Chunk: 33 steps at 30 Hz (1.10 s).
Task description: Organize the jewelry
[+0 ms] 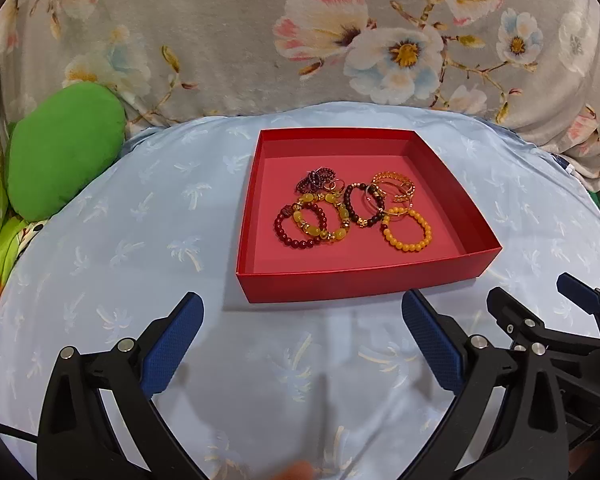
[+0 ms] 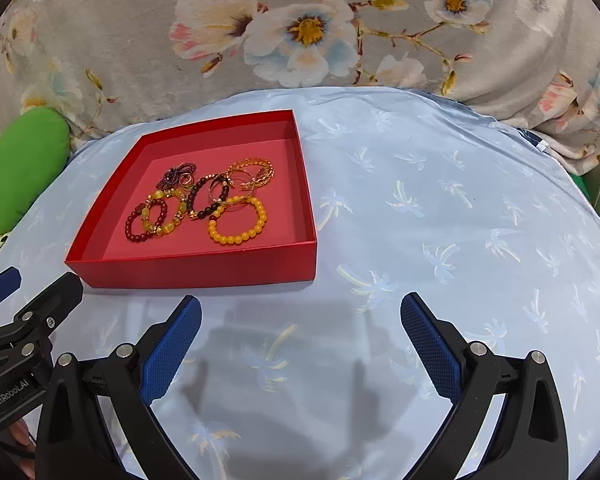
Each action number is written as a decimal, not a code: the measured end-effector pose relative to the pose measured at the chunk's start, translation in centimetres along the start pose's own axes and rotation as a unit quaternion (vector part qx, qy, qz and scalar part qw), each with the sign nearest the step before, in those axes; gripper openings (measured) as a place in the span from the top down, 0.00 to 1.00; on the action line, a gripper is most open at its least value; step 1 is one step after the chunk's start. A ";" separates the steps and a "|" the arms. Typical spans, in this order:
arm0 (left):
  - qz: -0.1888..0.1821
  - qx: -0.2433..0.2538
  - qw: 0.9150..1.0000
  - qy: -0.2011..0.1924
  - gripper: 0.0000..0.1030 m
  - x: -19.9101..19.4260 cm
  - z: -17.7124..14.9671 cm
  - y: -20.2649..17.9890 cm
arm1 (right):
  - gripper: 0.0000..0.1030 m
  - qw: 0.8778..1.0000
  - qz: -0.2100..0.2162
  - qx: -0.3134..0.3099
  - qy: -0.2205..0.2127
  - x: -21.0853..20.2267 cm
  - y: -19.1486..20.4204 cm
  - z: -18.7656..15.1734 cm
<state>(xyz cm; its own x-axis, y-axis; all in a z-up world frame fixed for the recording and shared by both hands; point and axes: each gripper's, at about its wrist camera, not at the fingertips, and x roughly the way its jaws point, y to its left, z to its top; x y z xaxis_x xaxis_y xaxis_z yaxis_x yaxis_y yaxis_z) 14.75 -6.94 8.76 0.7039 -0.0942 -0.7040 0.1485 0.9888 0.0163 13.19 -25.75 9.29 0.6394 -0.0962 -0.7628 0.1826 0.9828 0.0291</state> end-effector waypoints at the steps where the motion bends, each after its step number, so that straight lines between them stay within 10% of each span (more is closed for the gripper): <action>1: 0.001 0.000 1.000 0.000 0.08 0.0 0.0 -0.1 | 0.06 1.000 0.001 0.001 0.000 0.0 0.0 0.0; 33: 0.024 -0.032 0.999 0.013 0.08 1.2 0.1 1.4 | 0.06 1.000 0.016 -0.011 0.006 0.2 1.2 -0.1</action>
<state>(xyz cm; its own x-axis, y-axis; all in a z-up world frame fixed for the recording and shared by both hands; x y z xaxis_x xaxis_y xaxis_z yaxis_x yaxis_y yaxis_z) 15.91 -5.65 7.99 0.6903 -0.0441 -0.7222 0.0704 0.9975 0.0064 13.47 -24.61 9.17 0.6355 -0.0630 -0.7695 0.1459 0.9885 0.0395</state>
